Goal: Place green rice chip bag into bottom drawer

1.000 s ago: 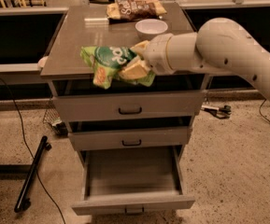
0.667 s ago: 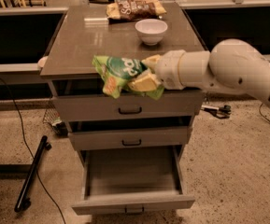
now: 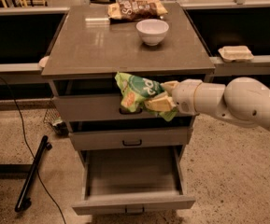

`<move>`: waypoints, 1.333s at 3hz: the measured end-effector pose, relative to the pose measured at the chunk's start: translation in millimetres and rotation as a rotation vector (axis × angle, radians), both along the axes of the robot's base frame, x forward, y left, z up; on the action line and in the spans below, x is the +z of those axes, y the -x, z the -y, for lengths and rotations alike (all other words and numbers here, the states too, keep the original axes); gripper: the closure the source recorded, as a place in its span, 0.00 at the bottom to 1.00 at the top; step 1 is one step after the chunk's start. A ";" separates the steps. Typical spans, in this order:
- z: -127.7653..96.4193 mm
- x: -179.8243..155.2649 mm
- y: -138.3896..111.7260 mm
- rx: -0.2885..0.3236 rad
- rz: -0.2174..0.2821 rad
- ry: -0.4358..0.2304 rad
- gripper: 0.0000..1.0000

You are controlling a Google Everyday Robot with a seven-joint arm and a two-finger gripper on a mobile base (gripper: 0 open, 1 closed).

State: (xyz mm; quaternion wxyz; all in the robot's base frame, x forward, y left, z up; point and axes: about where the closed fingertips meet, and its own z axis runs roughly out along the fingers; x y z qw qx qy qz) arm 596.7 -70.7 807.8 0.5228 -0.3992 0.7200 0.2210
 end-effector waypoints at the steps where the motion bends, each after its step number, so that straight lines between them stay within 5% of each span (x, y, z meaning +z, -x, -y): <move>1: 1.1 -2.3 0.0 -0.003 -0.003 -0.003 1.00; 2: -2.2 -9.3 -0.3 0.030 -0.011 0.031 1.00; 4: 50.3 -88.8 14.6 0.057 -0.089 0.107 1.00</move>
Offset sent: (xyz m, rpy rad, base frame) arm 0.0010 0.0020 -0.0210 -0.0892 0.0230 0.0773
